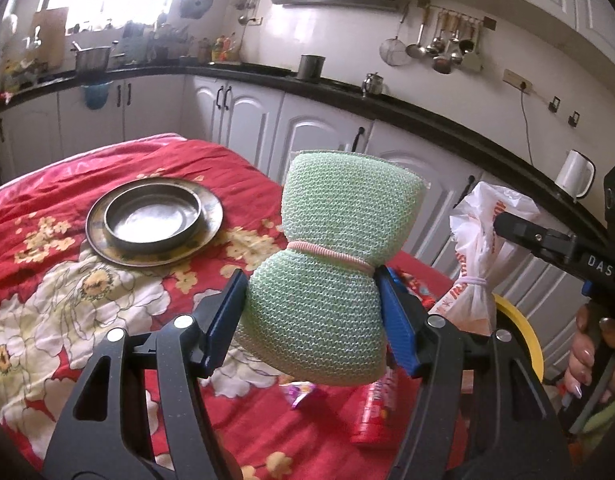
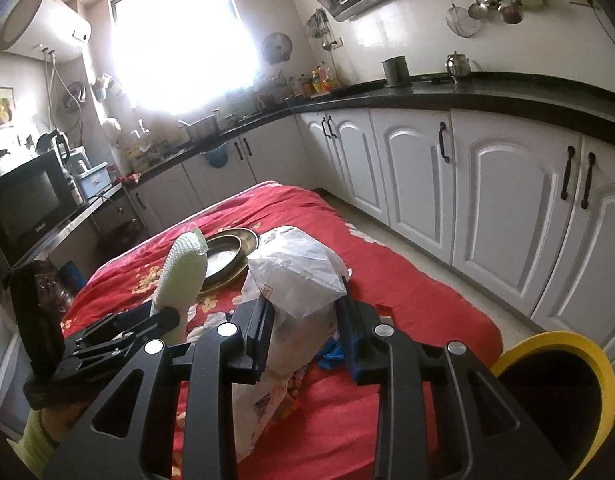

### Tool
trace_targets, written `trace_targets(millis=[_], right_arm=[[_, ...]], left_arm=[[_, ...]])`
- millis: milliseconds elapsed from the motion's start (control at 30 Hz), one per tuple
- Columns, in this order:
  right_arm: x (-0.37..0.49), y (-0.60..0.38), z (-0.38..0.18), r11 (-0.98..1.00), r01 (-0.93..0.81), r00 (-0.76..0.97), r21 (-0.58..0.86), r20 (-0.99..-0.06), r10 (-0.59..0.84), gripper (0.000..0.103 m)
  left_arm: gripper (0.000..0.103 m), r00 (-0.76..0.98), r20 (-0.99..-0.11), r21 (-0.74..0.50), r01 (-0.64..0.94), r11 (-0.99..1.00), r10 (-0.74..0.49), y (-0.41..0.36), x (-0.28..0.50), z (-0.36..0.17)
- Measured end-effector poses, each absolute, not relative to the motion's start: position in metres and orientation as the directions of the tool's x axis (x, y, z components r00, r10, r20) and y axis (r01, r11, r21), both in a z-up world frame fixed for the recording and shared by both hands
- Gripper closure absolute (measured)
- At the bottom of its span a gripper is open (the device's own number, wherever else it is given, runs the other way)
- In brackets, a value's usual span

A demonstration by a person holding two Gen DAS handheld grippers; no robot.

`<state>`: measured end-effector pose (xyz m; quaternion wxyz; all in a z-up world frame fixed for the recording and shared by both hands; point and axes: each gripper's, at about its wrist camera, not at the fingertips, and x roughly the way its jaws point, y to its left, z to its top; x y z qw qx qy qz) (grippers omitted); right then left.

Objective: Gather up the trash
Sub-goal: 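Carry the green scrubber and white plastic bag over the bin with both tools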

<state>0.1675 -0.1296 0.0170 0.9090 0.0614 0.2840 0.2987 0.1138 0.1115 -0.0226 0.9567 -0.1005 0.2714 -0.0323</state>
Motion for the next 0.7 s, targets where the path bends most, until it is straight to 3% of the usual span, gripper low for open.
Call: trace_targets(millis=[700], right_arm=[[0.138, -0.196, 0.032, 0.859, -0.433, 0.738, 0.273, -0.439, 0.512, 0.075]], left_arm=[[0.047, 0.853, -0.479, -0.184, 0.131, 0.974, -0.206, 0.050, 0.109, -0.002]])
